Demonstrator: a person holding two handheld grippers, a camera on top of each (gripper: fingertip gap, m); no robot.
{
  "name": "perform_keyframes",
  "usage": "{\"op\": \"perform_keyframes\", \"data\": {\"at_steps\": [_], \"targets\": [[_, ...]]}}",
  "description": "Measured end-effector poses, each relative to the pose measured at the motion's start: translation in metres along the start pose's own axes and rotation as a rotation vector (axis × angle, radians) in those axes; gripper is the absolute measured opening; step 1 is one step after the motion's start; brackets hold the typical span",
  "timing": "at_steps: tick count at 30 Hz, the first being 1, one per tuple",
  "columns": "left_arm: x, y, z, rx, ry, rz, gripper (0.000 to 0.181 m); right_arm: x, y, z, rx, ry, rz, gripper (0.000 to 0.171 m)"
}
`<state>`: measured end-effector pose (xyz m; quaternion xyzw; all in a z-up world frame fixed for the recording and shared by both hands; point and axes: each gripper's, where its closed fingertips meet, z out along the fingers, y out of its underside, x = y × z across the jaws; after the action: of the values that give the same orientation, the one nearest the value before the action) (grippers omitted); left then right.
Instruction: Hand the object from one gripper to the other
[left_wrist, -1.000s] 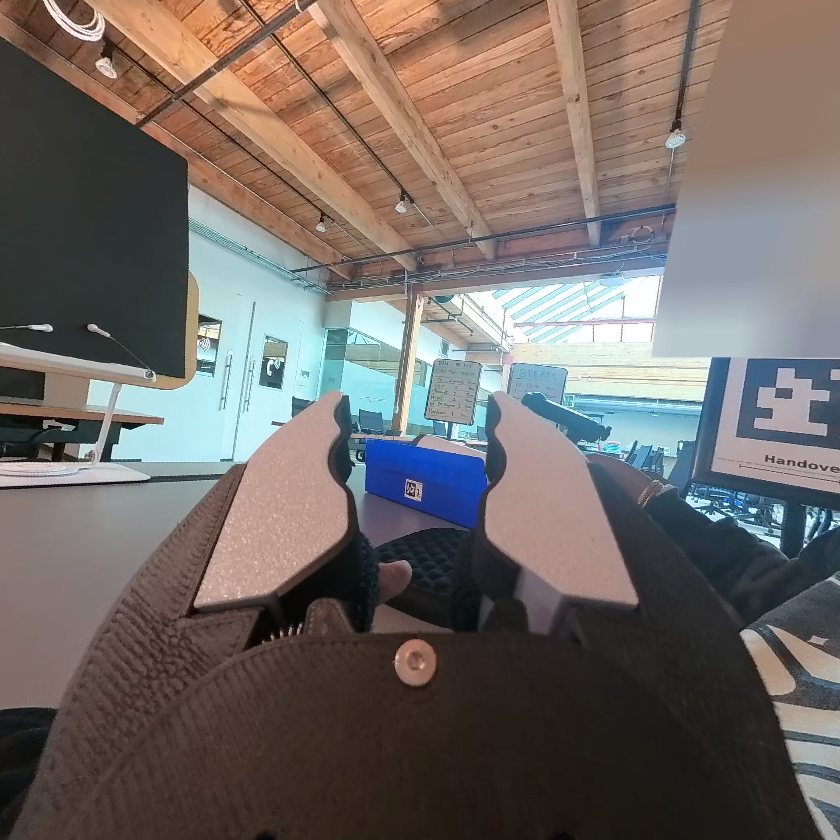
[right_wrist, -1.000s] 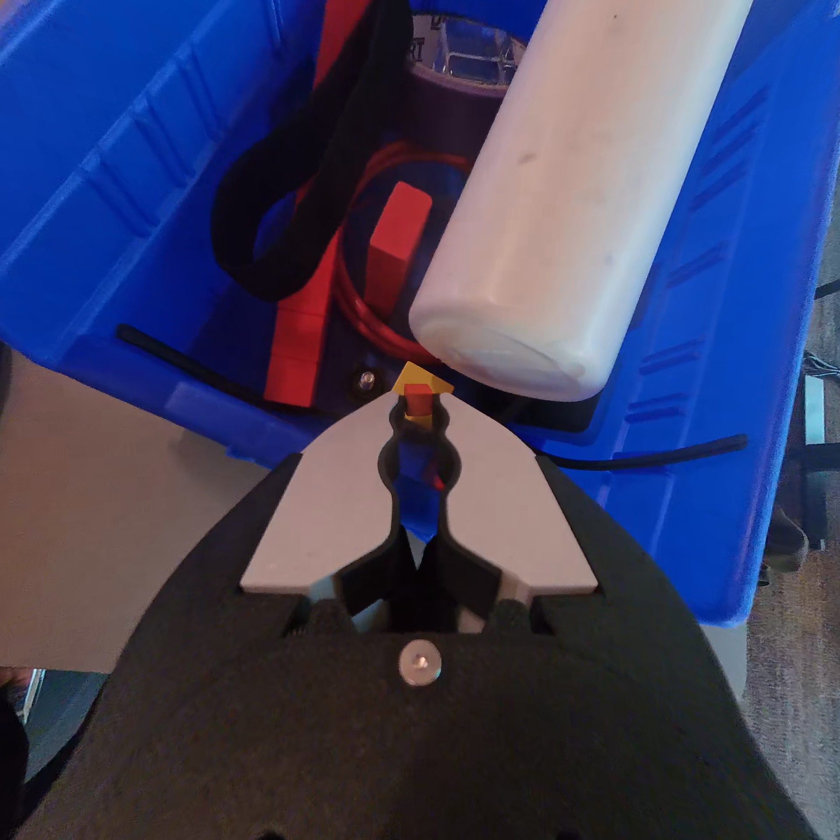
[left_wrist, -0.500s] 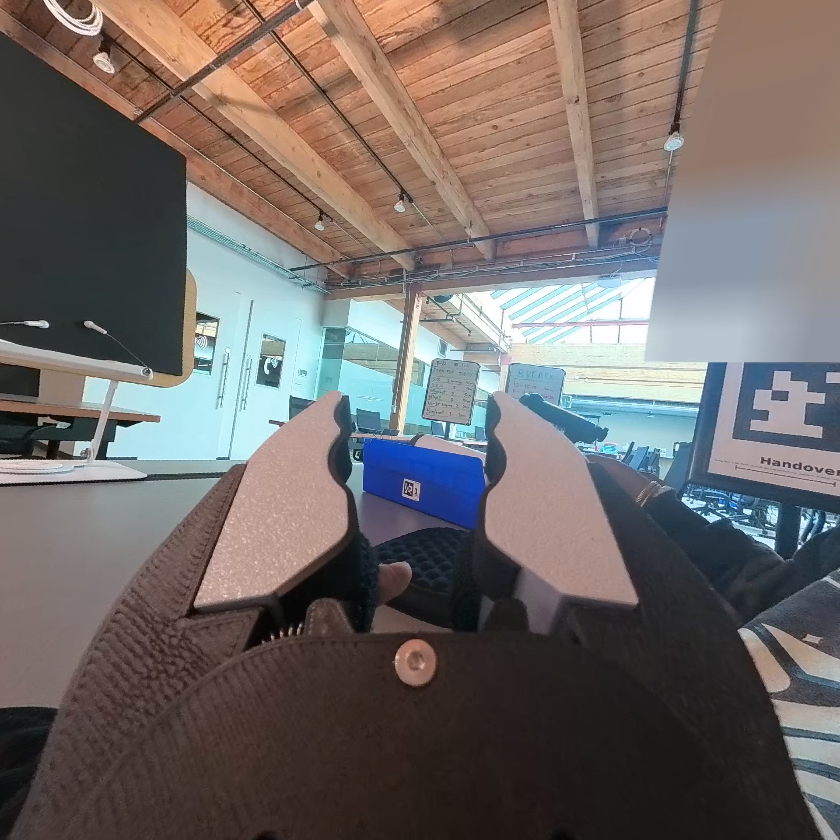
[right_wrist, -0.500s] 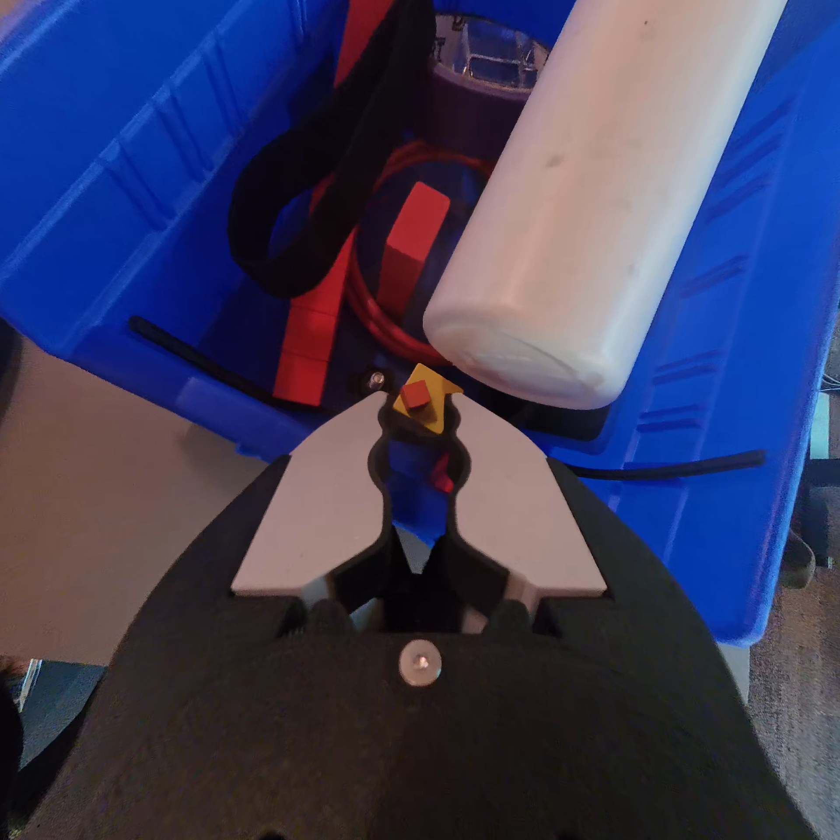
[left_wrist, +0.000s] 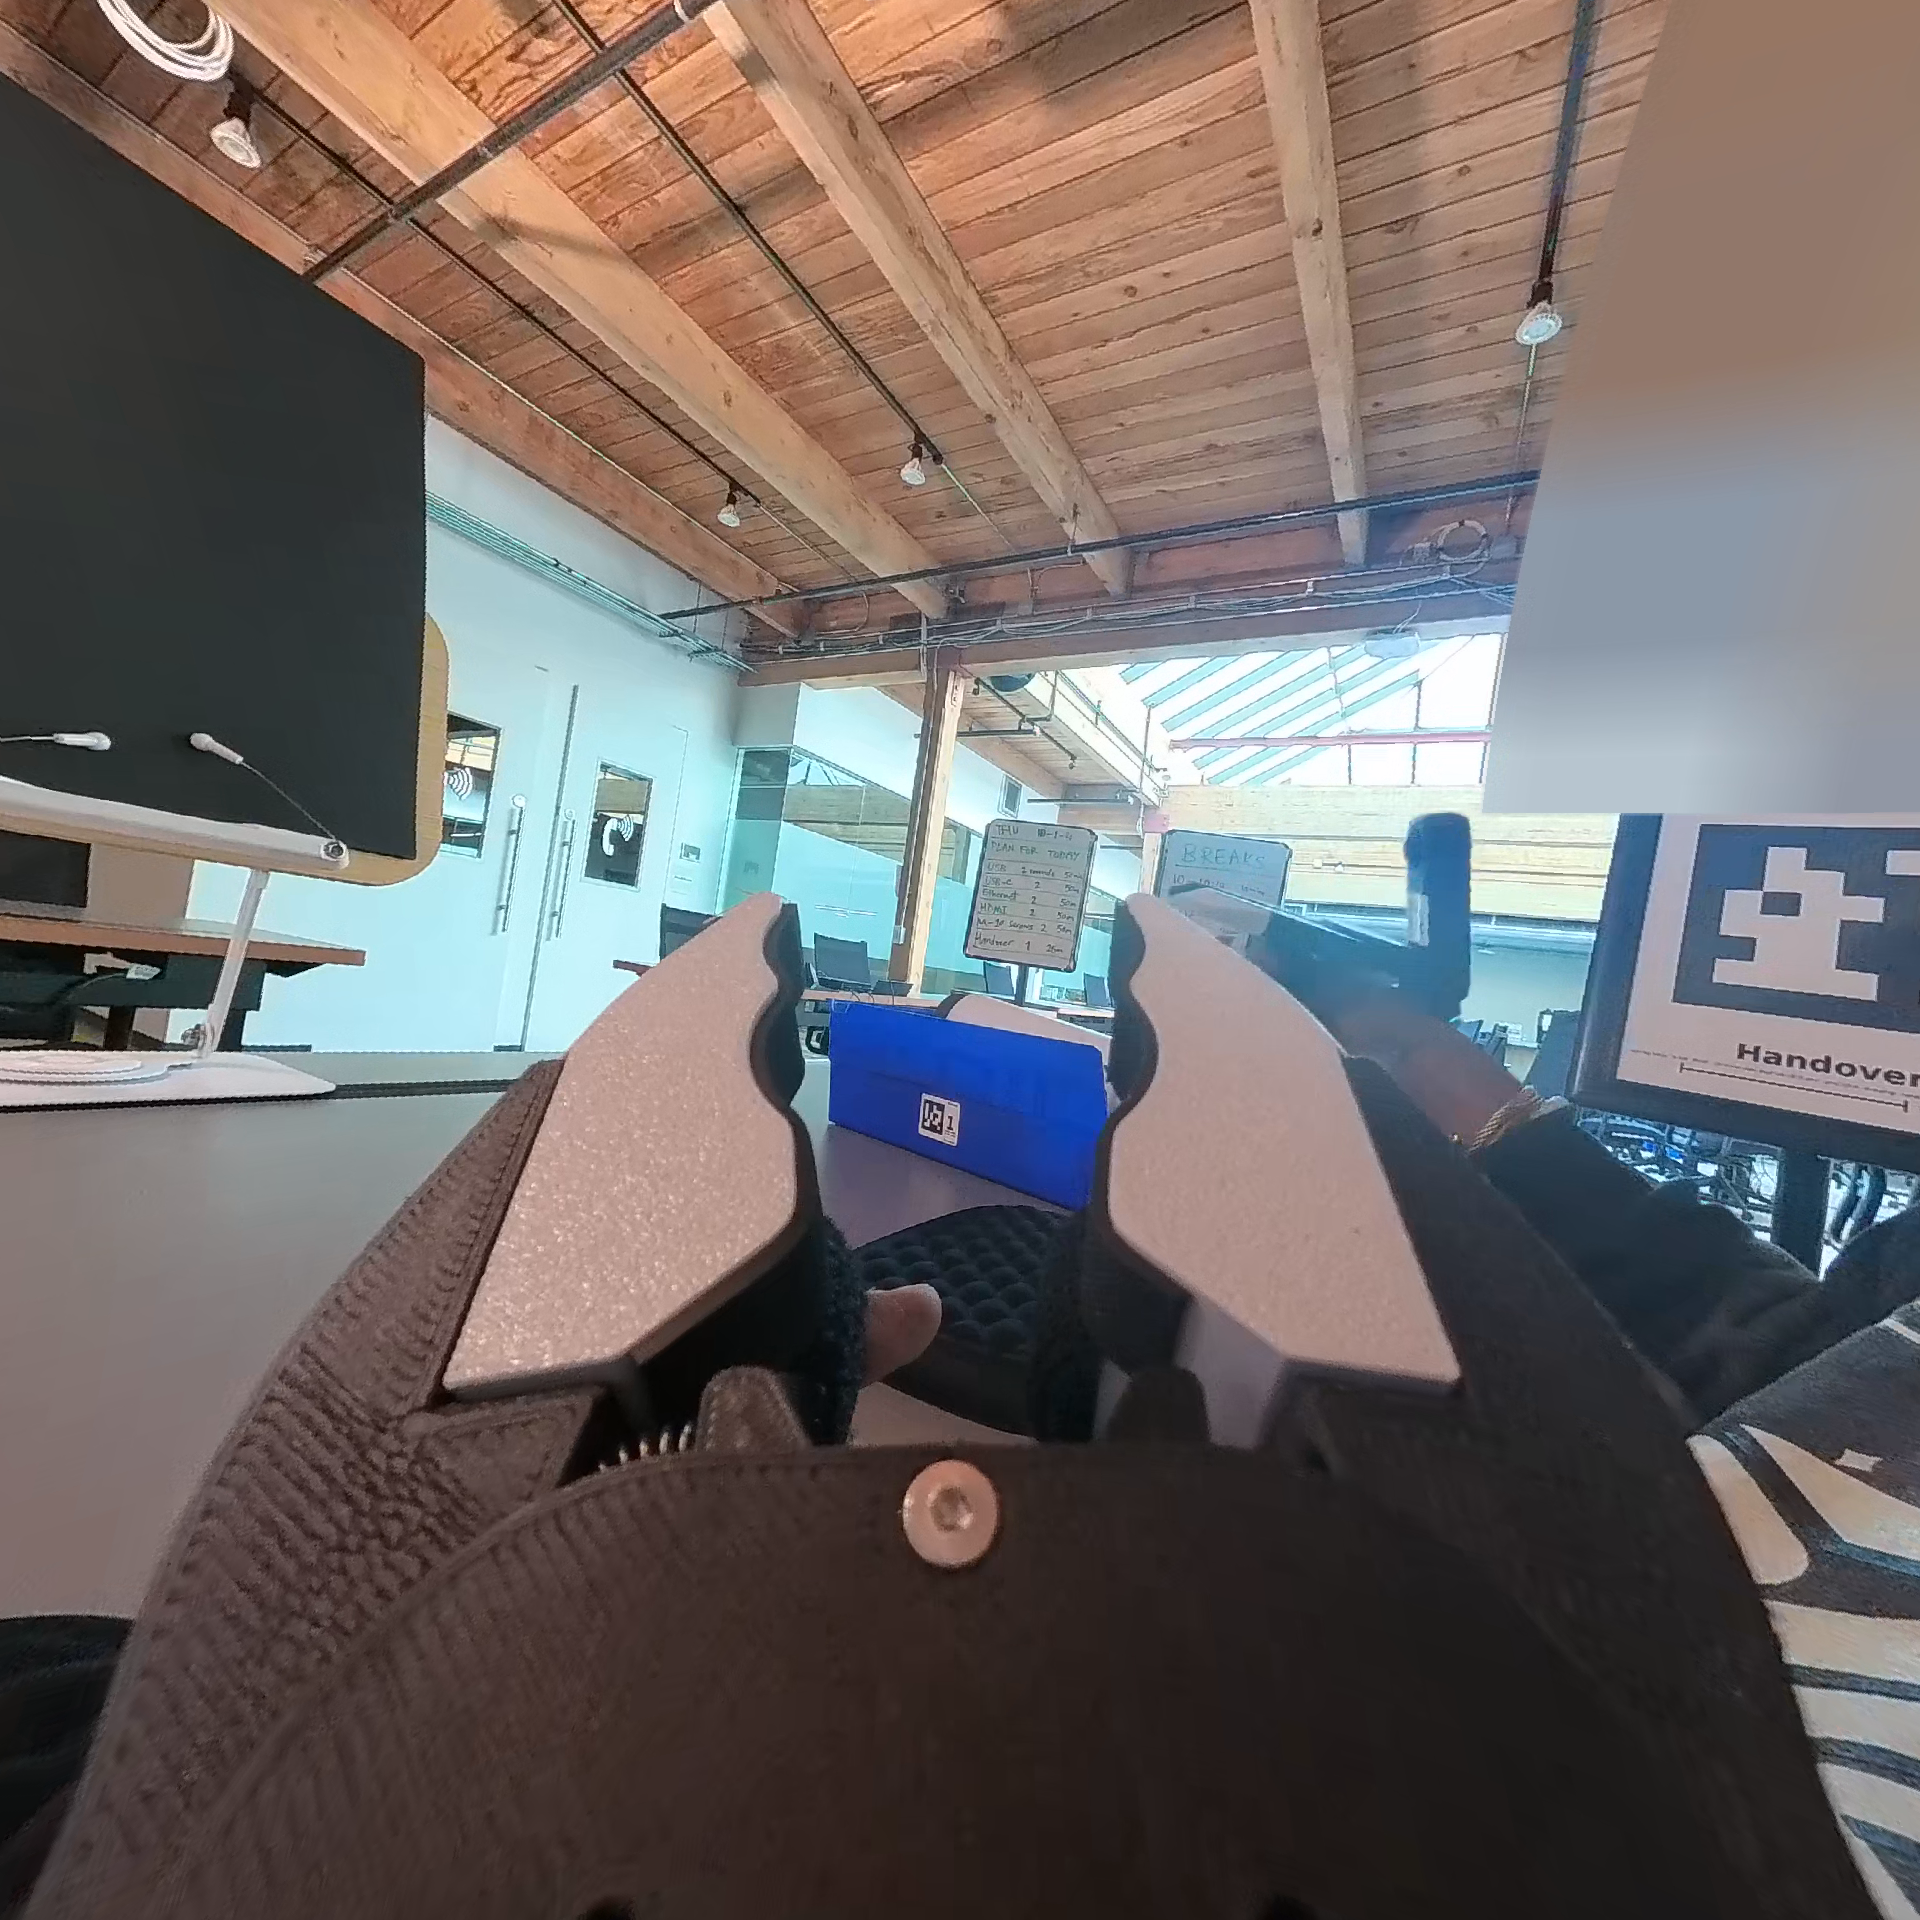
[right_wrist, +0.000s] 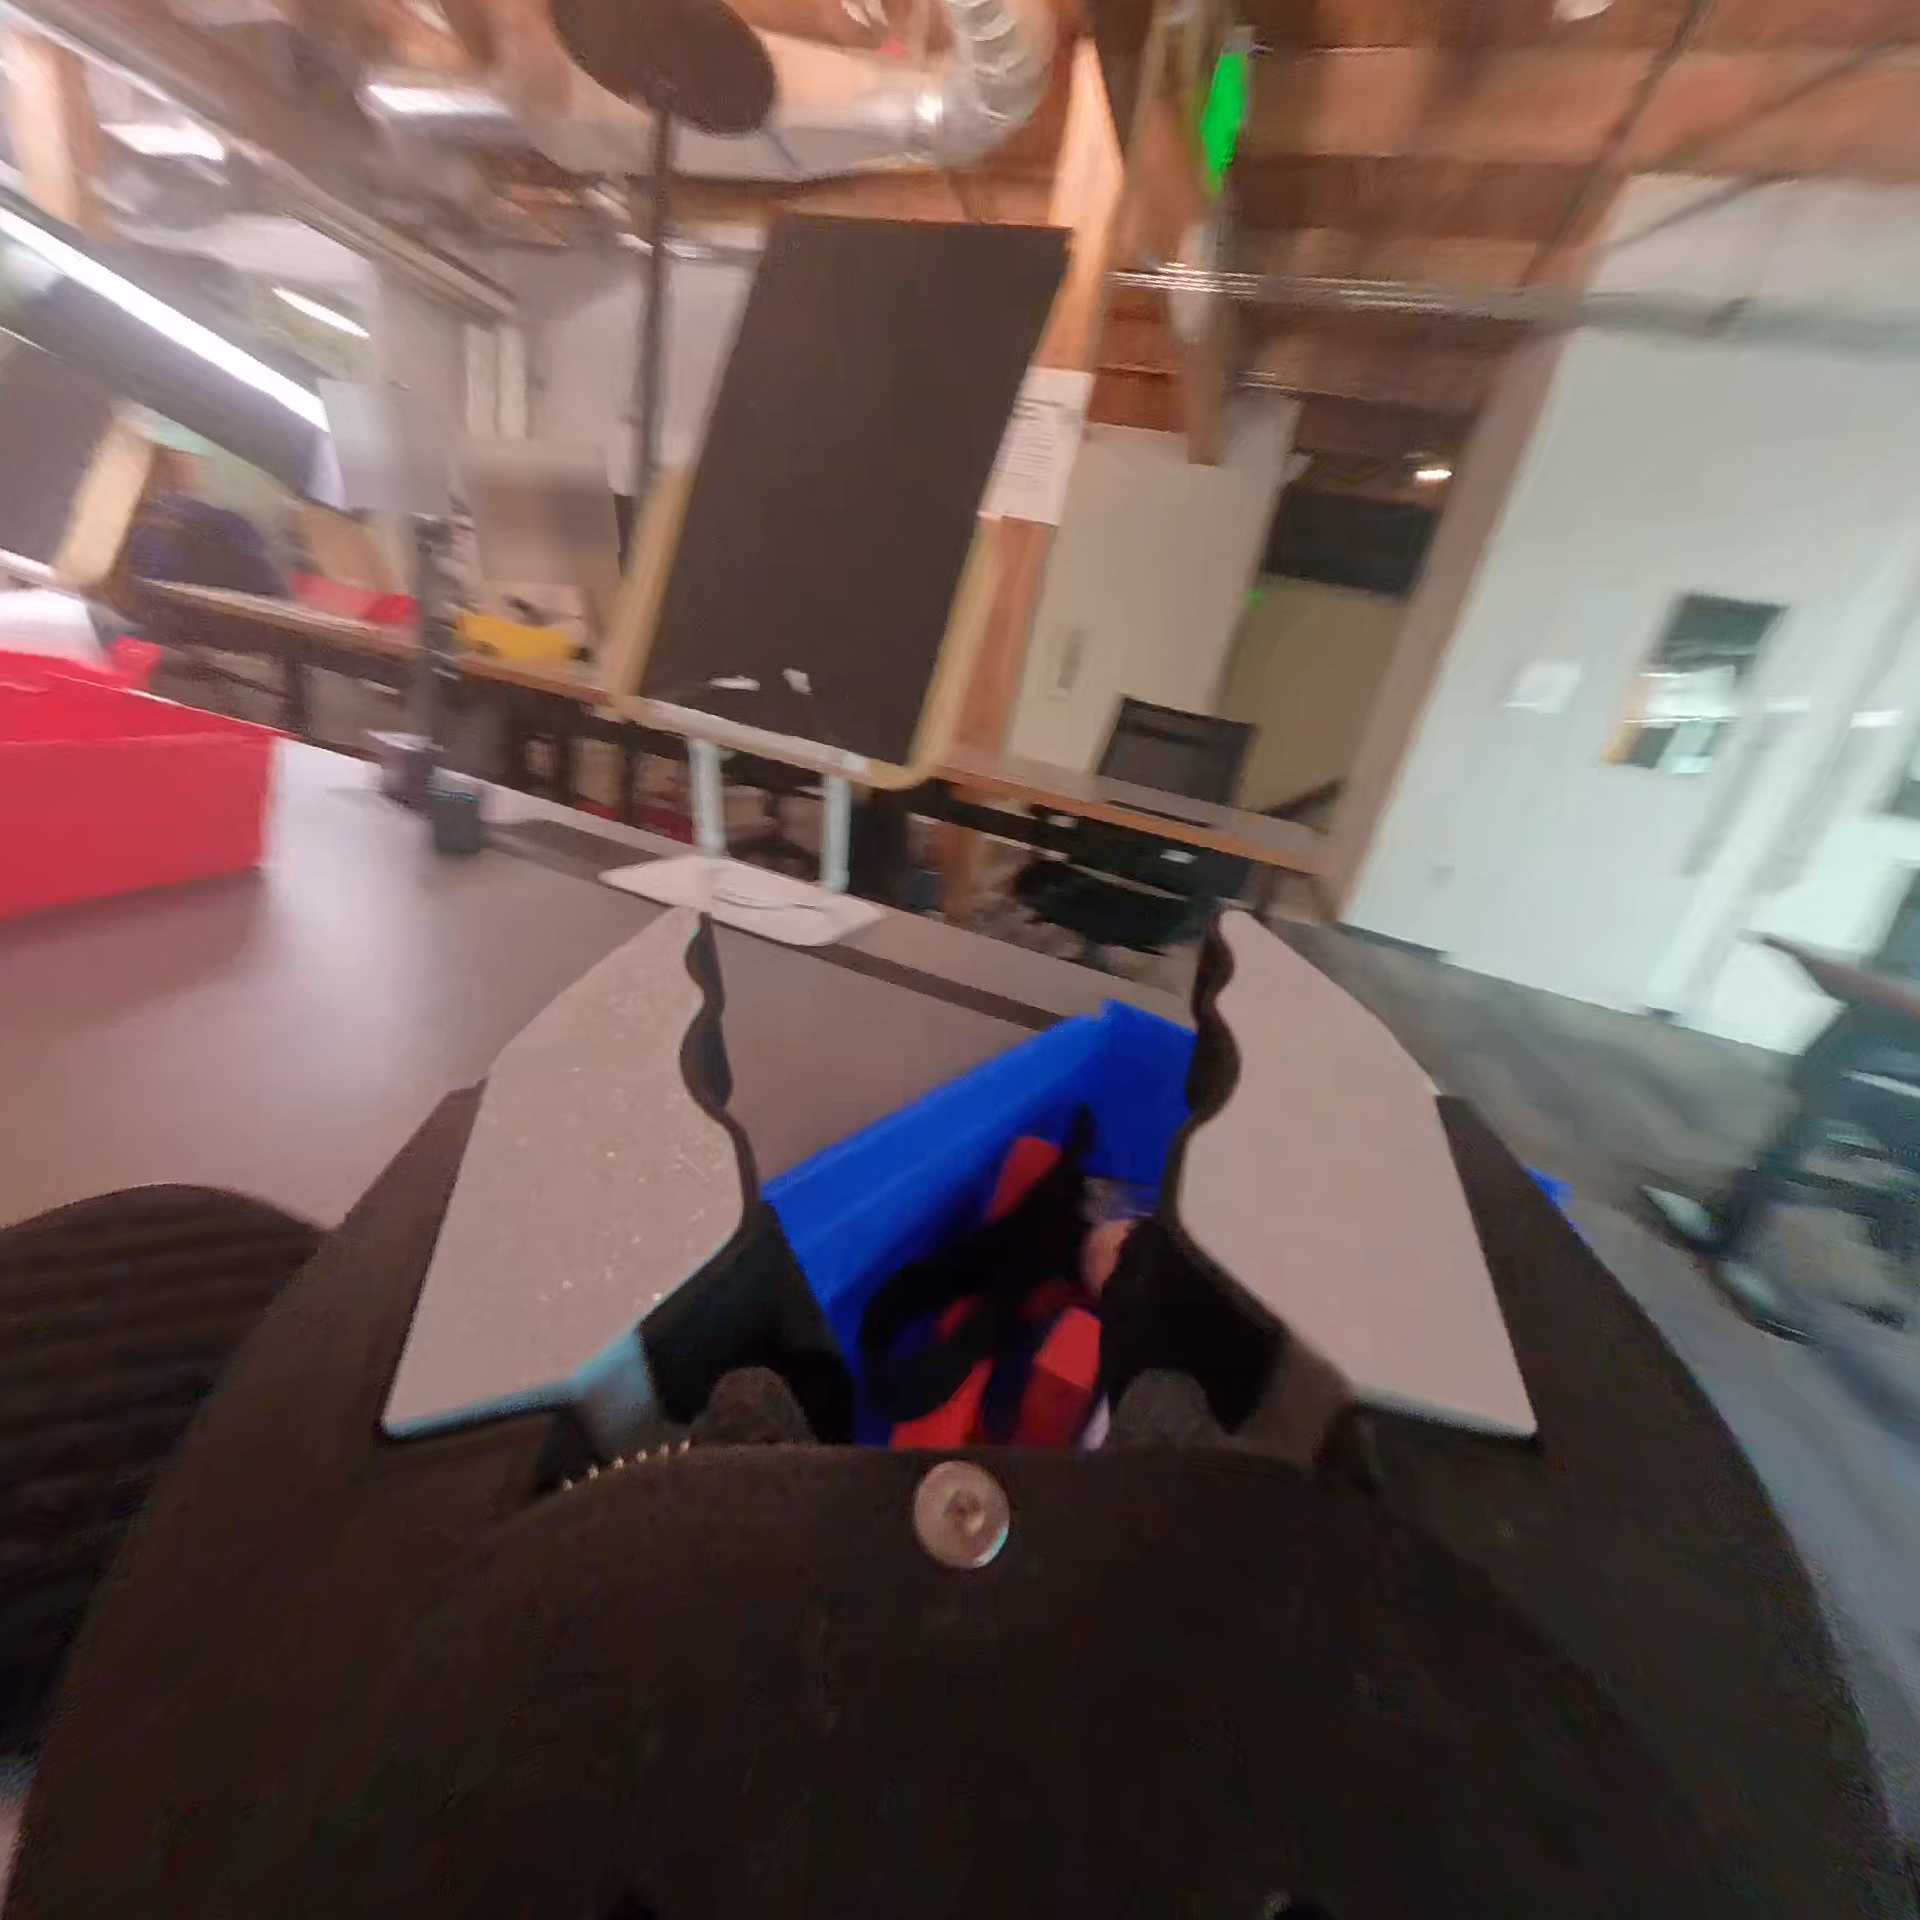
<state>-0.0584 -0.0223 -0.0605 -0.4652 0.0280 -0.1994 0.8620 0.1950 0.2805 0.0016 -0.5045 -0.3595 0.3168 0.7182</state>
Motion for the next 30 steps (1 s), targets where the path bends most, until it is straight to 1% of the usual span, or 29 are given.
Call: {"op": "perform_keyframes", "data": {"at_steps": [1, 2, 6, 8, 13, 18, 24, 28, 30], "targets": [[0.0, 0.0, 0.0, 0.0, 0.0, -0.001, 0.056, 0.01, 0.002, 0.0, -0.036, 0.087, -0.046, 0.098], [0.0, 0.0, 0.0, 0.001, 0.0, -0.001, 0.056, 0.02, 0.006, -0.001, -0.09, 0.172, -0.106, 0.111], [-0.001, 0.0, 0.0, 0.001, -0.001, -0.006, 0.057, 0.061, 0.032, -0.016, -0.401, 0.495, -0.382, 0.146], [0.0, 0.001, 0.0, 0.0, 0.0, -0.003, 0.056, 0.071, 0.035, -0.021, -0.464, 0.591, -0.443, 0.146], [0.0, 0.001, 0.0, 0.001, 0.0, -0.004, 0.056, 0.075, 0.031, -0.024, -0.465, 0.656, -0.455, 0.146], [-0.002, 0.001, 0.0, 0.003, 0.0, -0.009, 0.056, 0.089, 0.028, -0.033, -0.48, 0.796, -0.44, 0.146], [-0.003, 0.002, 0.001, 0.005, -0.002, -0.014, 0.056, 0.092, 0.026, -0.036, -0.472, 0.825, -0.447, 0.145], [-0.004, 0.003, 0.002, 0.005, -0.001, -0.013, 0.056, 0.091, 0.026, -0.035, -0.454, 0.819, -0.403, 0.146], [-0.004, 0.002, 0.002, 0.005, -0.001, -0.011, 0.056, 0.094, 0.024, -0.038, -0.454, 0.85, -0.402, 0.146]]}}
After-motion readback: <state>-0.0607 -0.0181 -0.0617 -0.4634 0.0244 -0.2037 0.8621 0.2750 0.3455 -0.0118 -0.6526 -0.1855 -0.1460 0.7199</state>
